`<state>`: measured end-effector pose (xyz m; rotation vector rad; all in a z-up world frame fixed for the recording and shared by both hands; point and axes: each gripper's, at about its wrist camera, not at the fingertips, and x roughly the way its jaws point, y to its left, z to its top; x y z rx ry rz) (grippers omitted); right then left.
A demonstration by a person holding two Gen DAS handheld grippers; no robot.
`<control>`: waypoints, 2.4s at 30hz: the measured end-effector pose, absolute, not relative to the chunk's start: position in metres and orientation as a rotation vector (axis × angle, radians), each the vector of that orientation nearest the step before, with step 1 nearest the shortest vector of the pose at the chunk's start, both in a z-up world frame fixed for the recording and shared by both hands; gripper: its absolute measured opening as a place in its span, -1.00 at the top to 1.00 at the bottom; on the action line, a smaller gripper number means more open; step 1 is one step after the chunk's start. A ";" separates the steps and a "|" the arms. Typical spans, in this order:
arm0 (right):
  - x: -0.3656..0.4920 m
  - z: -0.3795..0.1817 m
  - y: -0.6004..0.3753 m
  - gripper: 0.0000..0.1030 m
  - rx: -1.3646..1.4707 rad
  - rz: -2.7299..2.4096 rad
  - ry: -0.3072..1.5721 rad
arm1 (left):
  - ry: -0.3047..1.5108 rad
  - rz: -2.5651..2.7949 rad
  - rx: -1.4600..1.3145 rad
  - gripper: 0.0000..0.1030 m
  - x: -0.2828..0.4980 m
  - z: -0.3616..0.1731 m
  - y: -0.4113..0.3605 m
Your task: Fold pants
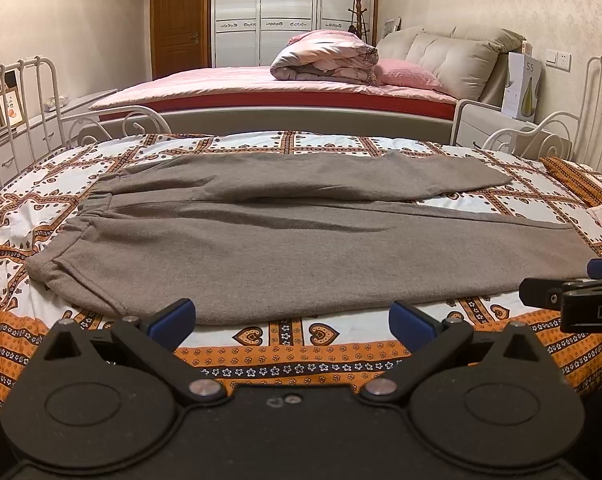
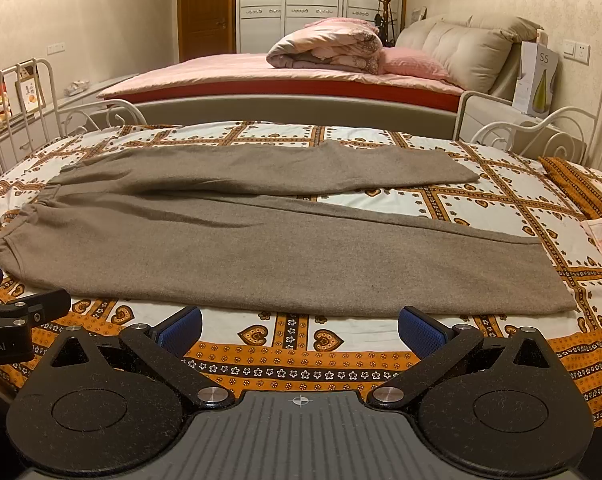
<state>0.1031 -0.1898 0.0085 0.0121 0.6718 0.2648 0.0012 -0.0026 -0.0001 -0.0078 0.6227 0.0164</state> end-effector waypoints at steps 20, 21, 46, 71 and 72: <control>0.102 0.008 -0.181 -1.00 0.007 0.270 0.677 | 0.624 0.015 -0.001 -0.88 0.001 -0.002 -0.004; 0.103 0.008 -0.182 -1.00 0.007 0.271 0.679 | 0.624 0.015 -0.001 -0.88 0.001 -0.002 -0.004; 0.104 0.008 -0.176 -1.00 0.004 0.275 0.680 | 0.626 0.015 0.004 -0.88 0.001 -0.003 -0.005; 0.134 0.024 -0.179 -1.00 0.025 0.378 0.649 | 0.649 0.095 -0.047 -0.85 0.033 0.020 0.048; 0.141 0.027 -0.180 -1.00 0.025 0.391 0.646 | 0.654 0.092 -0.041 -0.83 0.039 0.022 0.055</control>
